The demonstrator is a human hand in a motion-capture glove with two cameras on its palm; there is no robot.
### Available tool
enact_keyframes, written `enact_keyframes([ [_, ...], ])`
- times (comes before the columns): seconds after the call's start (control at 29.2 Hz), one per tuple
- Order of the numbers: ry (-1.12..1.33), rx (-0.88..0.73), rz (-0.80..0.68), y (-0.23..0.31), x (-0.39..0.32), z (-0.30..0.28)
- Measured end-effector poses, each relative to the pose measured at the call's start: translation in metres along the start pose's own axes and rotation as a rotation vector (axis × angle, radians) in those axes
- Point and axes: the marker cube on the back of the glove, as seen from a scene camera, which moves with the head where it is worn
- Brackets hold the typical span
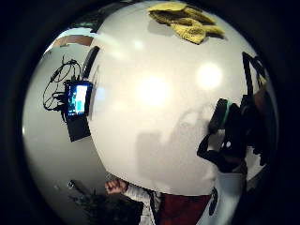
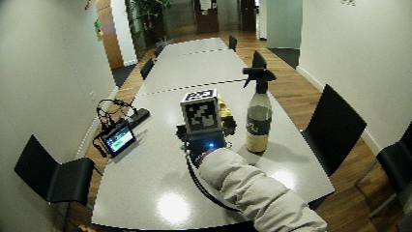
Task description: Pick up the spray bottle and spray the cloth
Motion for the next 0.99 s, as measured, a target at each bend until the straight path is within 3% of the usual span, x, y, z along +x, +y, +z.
enact_keyframes([
  [0.58, -0.035, -0.009, -0.048, 0.006, 0.000, 0.006],
  [0.79, -0.210, 0.003, -0.263, 0.056, 0.015, 0.011],
  [0.99, -0.702, 0.102, -0.551, 0.127, 0.083, 0.024],
])
